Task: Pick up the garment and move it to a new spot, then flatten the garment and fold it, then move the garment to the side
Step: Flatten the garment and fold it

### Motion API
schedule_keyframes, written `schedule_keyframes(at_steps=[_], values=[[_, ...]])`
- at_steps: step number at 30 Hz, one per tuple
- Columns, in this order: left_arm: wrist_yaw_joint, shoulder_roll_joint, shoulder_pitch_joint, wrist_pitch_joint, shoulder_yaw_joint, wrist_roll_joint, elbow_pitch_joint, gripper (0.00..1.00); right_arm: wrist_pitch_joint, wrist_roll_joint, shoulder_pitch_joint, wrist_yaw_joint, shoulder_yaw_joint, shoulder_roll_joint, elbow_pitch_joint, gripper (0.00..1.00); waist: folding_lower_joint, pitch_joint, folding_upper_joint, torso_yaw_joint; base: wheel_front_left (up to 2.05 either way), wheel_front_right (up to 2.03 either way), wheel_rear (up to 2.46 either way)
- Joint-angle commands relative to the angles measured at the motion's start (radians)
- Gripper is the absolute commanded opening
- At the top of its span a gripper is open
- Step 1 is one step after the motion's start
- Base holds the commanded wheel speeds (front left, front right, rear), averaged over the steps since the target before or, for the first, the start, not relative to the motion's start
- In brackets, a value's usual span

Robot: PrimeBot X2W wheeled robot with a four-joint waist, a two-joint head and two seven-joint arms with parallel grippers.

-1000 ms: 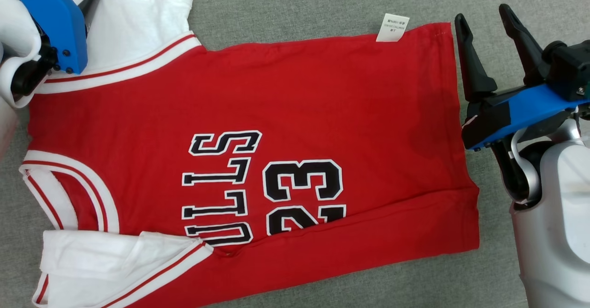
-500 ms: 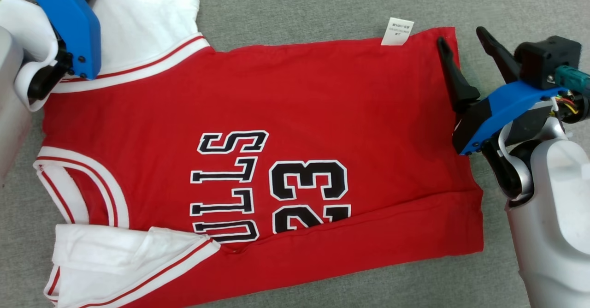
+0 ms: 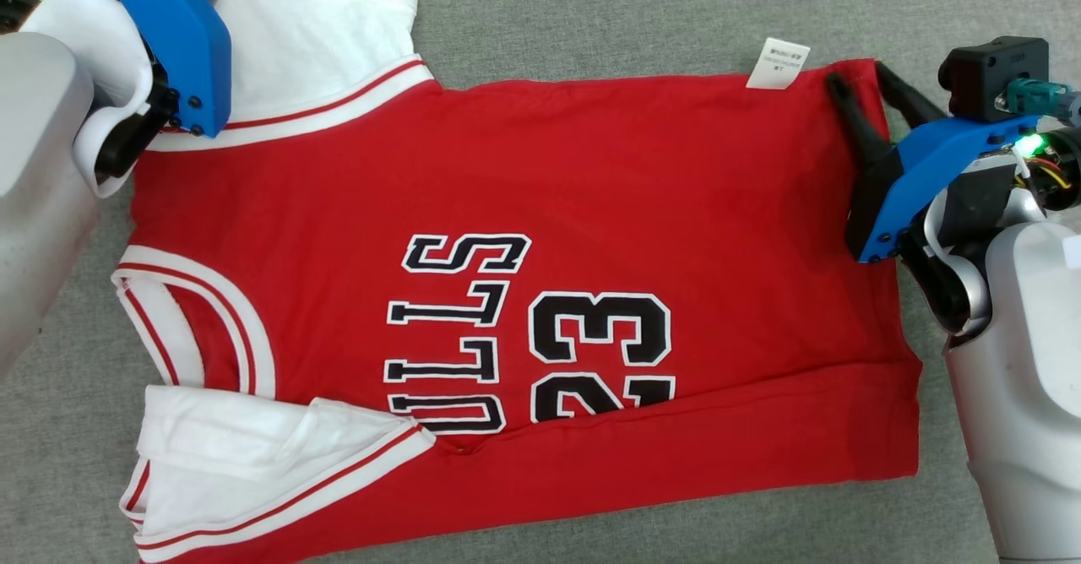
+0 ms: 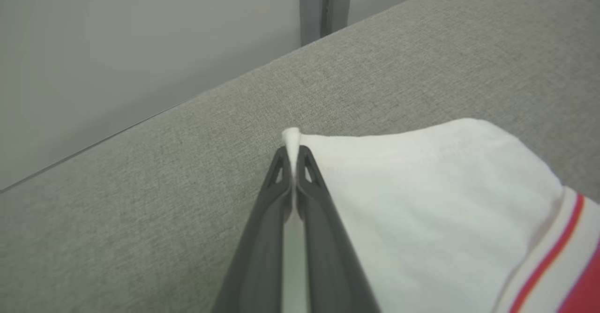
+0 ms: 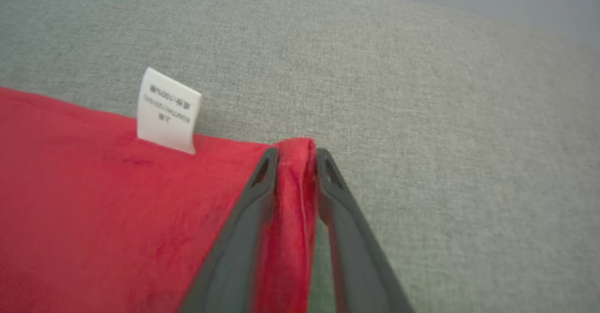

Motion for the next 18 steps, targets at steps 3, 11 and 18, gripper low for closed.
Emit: schedule_keyframes(at_steps=[3, 11, 18], values=[[-0.001, -0.006, -0.021, -0.036, -0.013, -0.008, -0.001, 0.00, -0.012, -0.010, -0.015, 0.000, -0.012, -0.009, 0.006, 0.00, 0.0000, -0.006, 0.0000, 0.009, 0.00, 0.00, 0.00], [-0.001, -0.002, 0.008, -0.142, -0.032, -0.045, -0.021, 0.00, -0.108, -0.019, 0.016, 0.000, -0.036, -0.017, 0.018, 0.00, 0.0000, -0.065, 0.0000, 0.036, 0.00, 0.00, 0.00], [-0.001, 0.014, 0.057, -0.235, -0.039, -0.059, -0.066, 0.00, -0.173, -0.016, 0.075, 0.000, -0.051, -0.027, 0.033, 0.00, 0.0000, -0.121, 0.0000, 0.068, 0.00, 0.00, 0.00]])
